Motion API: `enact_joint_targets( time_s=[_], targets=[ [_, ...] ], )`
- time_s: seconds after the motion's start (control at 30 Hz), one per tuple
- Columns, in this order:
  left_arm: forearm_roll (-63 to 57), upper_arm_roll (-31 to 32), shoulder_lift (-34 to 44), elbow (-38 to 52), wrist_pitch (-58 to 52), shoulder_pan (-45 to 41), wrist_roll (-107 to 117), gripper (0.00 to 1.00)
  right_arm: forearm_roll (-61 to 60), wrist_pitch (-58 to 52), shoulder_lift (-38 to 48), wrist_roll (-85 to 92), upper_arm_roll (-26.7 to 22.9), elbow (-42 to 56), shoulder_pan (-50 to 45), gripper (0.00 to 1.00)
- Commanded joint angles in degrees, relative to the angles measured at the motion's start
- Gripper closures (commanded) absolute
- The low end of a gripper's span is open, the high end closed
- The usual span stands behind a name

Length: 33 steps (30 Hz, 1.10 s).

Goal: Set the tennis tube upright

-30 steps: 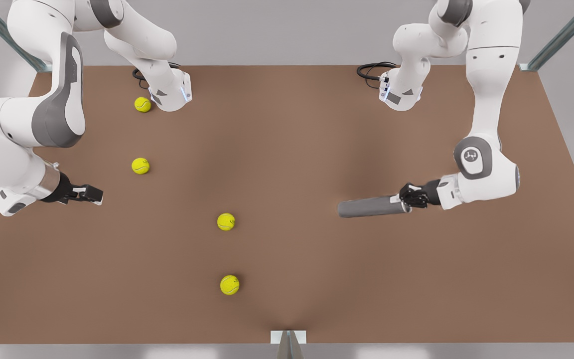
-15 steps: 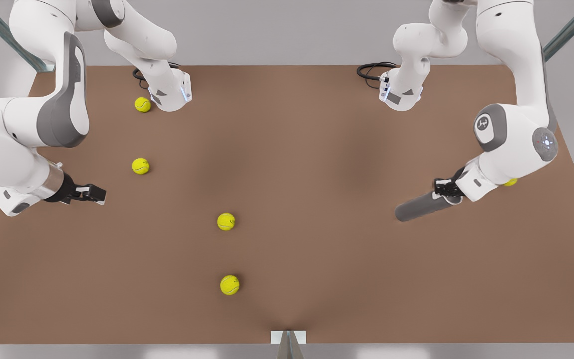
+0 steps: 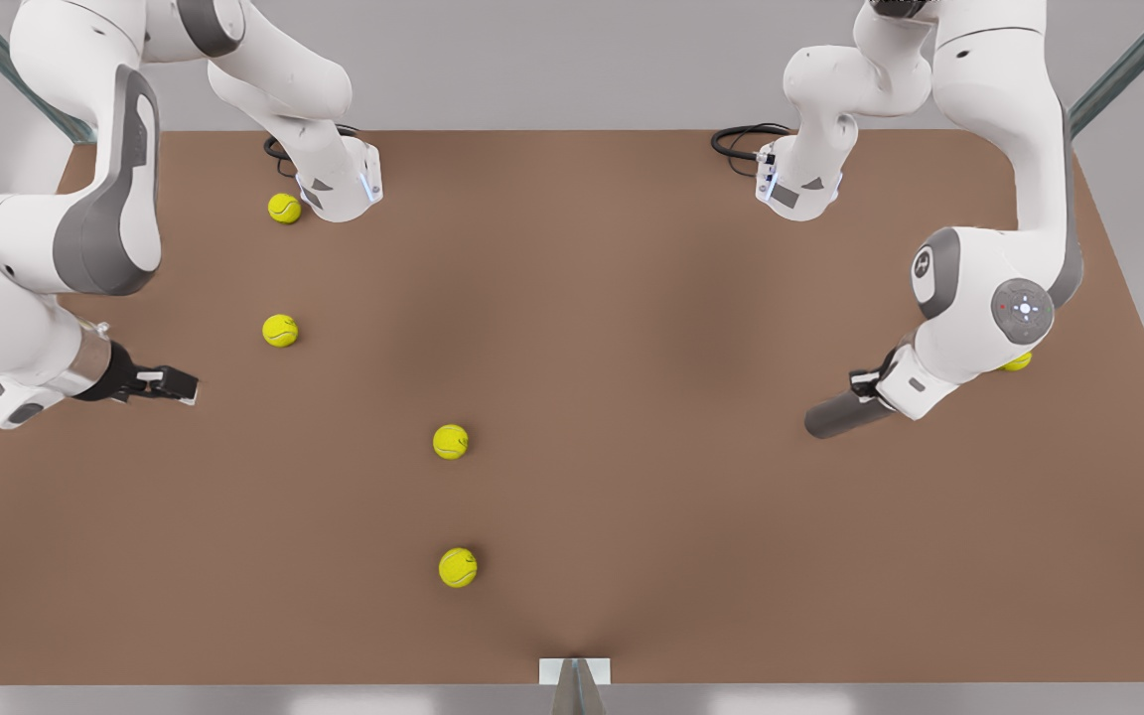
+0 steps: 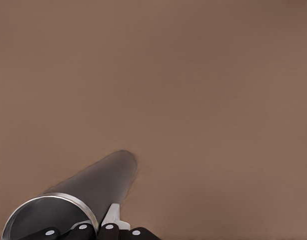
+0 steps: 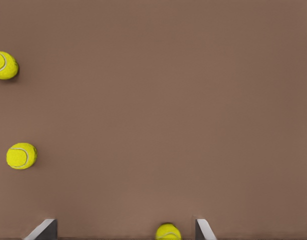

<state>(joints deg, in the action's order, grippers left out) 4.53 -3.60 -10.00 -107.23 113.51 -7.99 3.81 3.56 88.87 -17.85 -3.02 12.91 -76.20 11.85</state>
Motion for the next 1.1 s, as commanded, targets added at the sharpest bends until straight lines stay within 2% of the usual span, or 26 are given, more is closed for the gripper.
enact_joint_targets(
  time_s=[0.0, 0.1, 0.57, 0.6, 0.63, 0.67, 1.07],
  targets=[
    [0.2, 0.0, -0.1, 0.0, 0.0, 0.0, 0.0, 0.79, -0.1, 0.0, 0.0, -0.1, 0.0, 0.0, -0.1, 0.00],
    [-3.0, 0.0, -0.4, 0.0, 0.1, 0.0, 2.1, 0.79, 0.7, 0.0, -0.3, -0.6, 0.2, -0.3, -1.7, 0.00],
    [-3.2, 0.0, -2.5, -0.1, 0.7, 0.0, 3.4, 0.78, 0.6, 0.3, -0.9, -0.5, 0.2, -0.3, -2.0, 0.00],
    [-3.2, 0.0, -2.5, -0.1, 0.7, 0.0, 3.3, 0.58, 0.6, 0.3, -0.9, -0.6, 0.2, -0.3, -2.0, 0.00],
    [-3.2, 0.0, -2.6, -0.1, 0.7, 0.0, 3.4, 0.24, 0.6, 0.3, -0.9, -0.5, 0.2, -0.3, -2.0, 0.00],
    [-3.2, 0.1, -2.6, -0.1, 0.7, 0.0, 3.4, 0.00, 0.6, -0.2, -0.8, -0.3, 0.2, -0.3, -1.8, 0.00],
    [-3.2, 0.1, -2.1, 0.0, 0.4, -0.1, 3.4, 0.00, 0.5, -2.1, -0.7, -0.2, -0.2, -0.1, -0.2, 0.00]
  ],
)
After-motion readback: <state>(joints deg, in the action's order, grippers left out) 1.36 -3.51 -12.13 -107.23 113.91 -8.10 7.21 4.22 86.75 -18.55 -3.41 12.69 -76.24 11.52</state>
